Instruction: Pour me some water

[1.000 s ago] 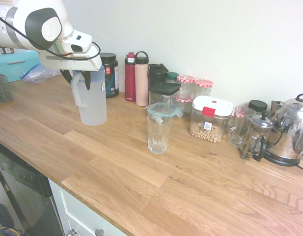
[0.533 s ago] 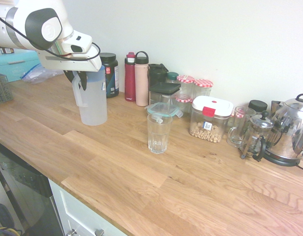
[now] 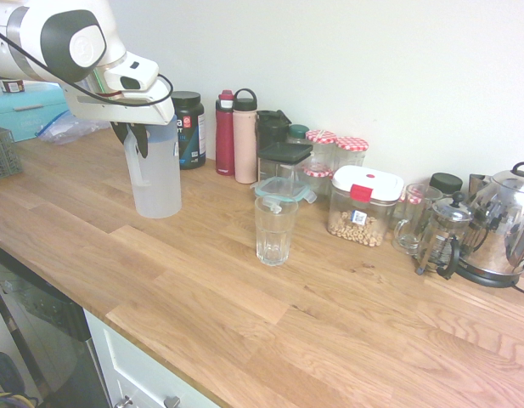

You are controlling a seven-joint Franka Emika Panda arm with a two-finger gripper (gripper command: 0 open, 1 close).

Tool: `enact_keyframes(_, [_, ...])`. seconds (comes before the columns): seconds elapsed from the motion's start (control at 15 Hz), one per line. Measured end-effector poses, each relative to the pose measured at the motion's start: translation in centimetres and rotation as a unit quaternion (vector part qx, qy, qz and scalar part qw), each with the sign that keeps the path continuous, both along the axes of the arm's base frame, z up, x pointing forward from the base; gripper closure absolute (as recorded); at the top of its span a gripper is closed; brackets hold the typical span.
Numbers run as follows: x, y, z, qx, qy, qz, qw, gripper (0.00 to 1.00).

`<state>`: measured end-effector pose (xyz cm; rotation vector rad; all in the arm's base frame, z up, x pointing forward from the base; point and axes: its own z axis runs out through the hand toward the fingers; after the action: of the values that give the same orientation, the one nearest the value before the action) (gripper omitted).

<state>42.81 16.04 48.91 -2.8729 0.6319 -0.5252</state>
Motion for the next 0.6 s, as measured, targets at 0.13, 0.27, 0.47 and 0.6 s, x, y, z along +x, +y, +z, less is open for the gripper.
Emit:
enact_keyframes(0.13, [-0.7,-1.1,1.4,0.001,0.002,-0.010,1.000,1.00])
enact_keyframes(0.27, [-1.9,-2.4,3.6,0.002,0.001,-0.012,1.000,1.00])
enact_keyframes(0.47, [-5.0,-5.2,6.6,-0.013,0.028,0.004,1.000,1.00])
enact_keyframes(0.6, [-6.9,-7.6,7.3,-0.024,0.064,0.021,0.997,1.00])
